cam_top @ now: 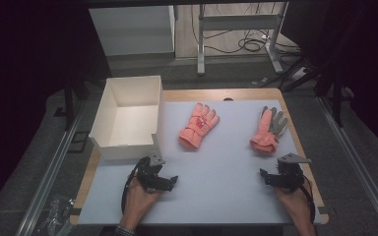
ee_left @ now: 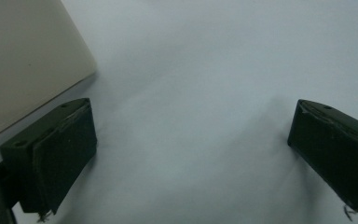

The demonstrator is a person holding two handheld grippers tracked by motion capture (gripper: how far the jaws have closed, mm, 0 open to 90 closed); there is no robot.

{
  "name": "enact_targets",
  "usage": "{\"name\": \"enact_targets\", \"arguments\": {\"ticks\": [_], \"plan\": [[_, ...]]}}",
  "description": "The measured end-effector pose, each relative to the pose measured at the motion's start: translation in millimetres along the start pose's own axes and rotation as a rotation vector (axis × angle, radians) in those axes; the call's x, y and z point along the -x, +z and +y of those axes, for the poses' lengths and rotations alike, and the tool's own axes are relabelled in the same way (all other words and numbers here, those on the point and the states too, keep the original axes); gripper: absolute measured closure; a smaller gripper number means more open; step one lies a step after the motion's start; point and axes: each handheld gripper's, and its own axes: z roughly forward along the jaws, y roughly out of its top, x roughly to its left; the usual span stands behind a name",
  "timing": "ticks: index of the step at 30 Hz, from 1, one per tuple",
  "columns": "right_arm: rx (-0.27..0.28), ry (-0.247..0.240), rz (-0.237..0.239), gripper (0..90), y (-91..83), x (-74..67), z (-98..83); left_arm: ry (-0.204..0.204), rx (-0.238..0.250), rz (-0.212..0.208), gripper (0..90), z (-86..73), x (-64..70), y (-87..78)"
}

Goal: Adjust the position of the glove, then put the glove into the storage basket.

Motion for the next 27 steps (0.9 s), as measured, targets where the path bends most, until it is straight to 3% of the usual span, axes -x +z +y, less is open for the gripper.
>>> {"name": "enact_targets", "arguments": {"ticks": [12, 27], "plan": [[-0.011, -0.014, 0.019, 14.5, 1.3, -1.0, 0.4, -0.001, 0.004, -0.002, 1.2, -0.5, -0.3, 0.0], [-0.017, -0.002, 0.021, 15.2, 0.8, -0.3, 2.4, -0.002, 0.008, -0.002, 1.2, -0.7, -0.2, 0.1]]}}
